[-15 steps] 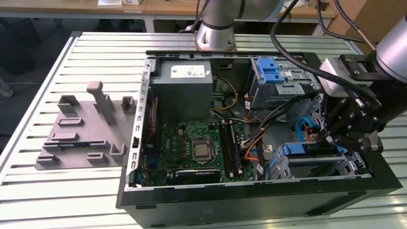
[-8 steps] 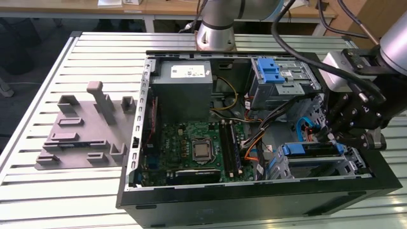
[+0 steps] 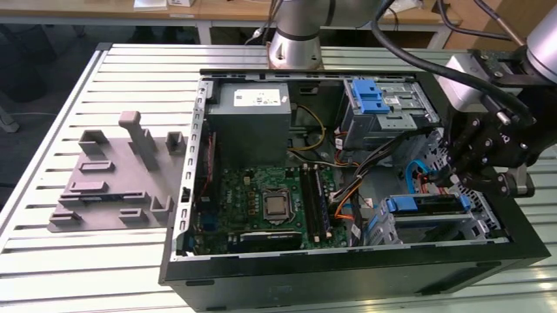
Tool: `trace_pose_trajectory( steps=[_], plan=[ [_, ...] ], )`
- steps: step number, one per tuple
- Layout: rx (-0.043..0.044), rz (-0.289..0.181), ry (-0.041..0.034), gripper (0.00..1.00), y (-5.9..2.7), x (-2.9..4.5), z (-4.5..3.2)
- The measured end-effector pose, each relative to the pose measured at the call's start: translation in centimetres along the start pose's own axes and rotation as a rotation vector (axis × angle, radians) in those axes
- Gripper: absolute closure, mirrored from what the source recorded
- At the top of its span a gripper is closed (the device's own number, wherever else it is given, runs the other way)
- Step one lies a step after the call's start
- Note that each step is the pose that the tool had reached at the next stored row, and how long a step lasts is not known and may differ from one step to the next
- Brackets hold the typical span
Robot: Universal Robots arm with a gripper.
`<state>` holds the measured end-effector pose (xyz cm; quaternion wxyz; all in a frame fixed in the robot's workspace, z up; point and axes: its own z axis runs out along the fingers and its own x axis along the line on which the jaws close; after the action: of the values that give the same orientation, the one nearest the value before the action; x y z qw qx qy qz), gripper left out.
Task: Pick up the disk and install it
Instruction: 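Insert the second disk wire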
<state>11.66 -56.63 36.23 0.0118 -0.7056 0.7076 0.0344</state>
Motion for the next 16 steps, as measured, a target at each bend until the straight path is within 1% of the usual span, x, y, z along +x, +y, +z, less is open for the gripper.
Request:
trace_pose_trajectory(
  steps=[4, 7, 8, 11, 13, 14, 16],
  plan=[
    [-0.0002, 0.0, 0.0001, 0.89, 0.05, -0.46, -0.18],
    [-0.0019, 0.0, -0.0006, 0.89, 0.08, -0.64, -0.64],
    [-0.0022, 0.0, -0.0009, 0.89, 0.08, -0.7, -0.68],
    [-0.0024, 0.0, -0.0007, 0.89, 0.07, -0.84, -0.69],
    [-0.0025, -0.001, -0.0006, 0.89, 0.08, -1.07, -0.62],
    [-0.0025, -0.001, -0.0007, 0.82, 0.11, -1.24, -0.55],
    [-0.0026, -0.002, -0.0008, 0.82, 0.21, -1.6, -0.38]
  ],
)
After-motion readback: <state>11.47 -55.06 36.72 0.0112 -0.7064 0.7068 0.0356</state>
